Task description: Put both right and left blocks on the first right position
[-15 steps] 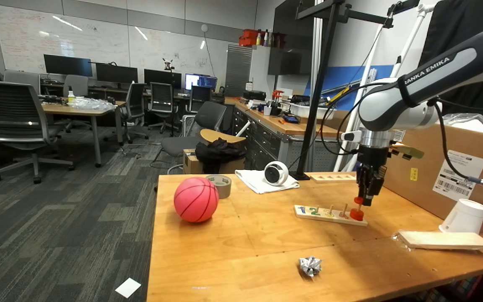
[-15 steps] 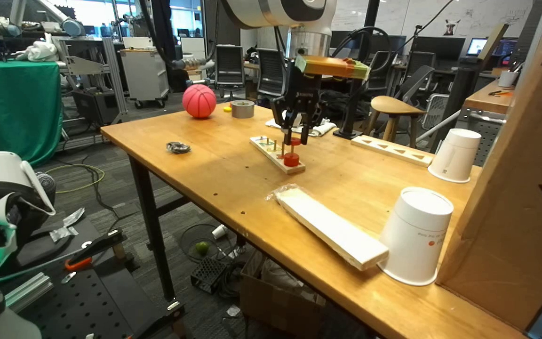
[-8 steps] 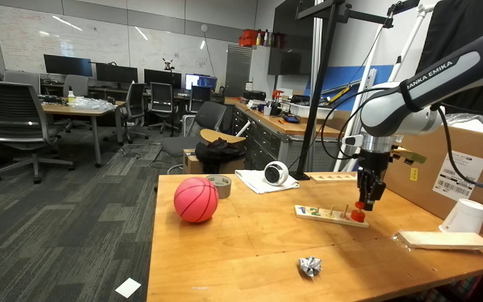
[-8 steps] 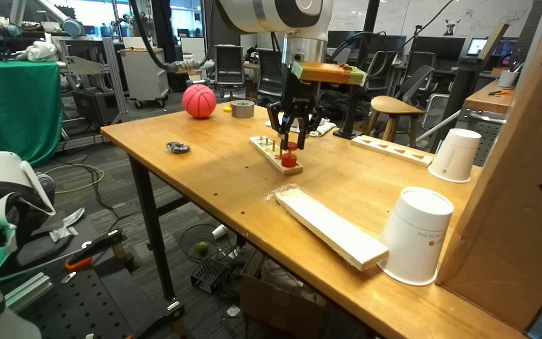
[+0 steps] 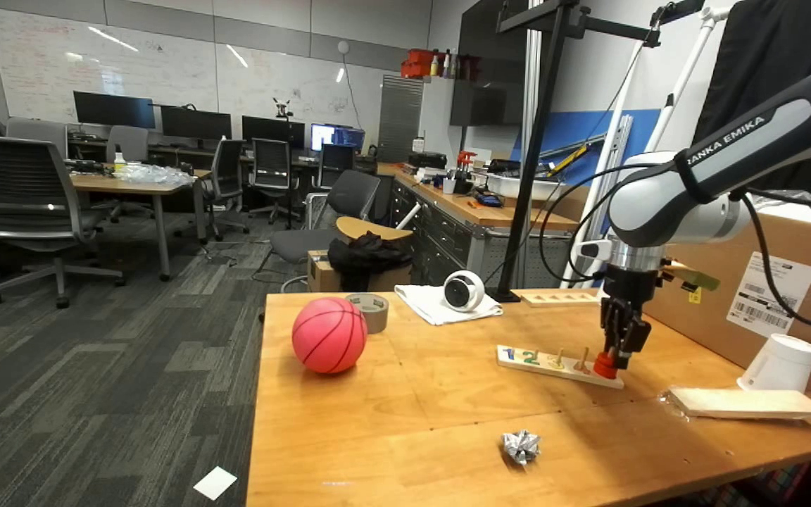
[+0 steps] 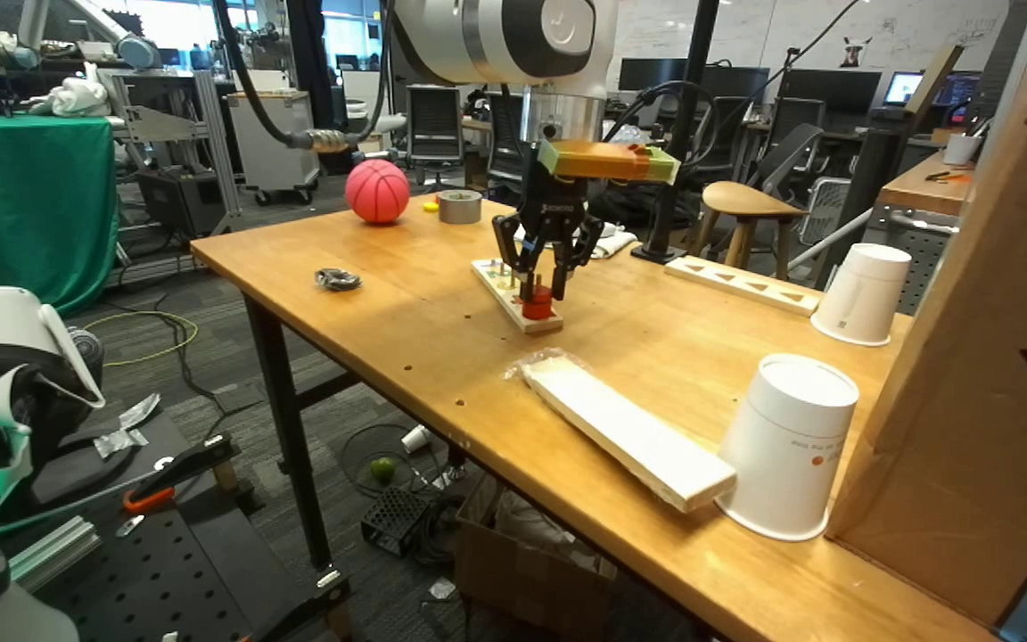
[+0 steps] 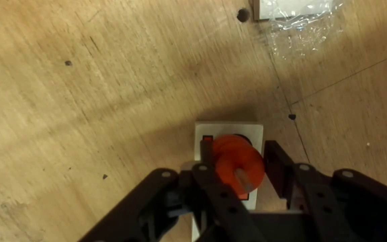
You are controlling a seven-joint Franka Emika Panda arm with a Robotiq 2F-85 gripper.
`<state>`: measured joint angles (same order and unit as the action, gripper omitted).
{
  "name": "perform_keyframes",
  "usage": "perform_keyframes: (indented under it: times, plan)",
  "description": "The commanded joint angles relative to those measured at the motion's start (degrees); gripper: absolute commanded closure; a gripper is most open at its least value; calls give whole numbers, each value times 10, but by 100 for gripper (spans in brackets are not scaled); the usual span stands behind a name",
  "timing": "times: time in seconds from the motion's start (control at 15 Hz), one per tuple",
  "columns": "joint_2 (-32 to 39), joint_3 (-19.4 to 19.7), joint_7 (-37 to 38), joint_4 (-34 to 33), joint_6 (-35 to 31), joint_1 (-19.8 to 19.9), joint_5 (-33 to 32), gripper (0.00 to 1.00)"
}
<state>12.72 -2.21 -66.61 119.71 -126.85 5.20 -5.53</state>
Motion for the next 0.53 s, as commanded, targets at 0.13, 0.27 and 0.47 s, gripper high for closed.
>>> perform_keyframes:
  times: [0.13,0.27,0.47]
  plan:
    - [-30,1,-10,31,-30,-4,7,10]
    - [-39,-1,-12,38,-40,-4,8,0]
    - [-56,-3,-17,55,-60,-5,16,0]
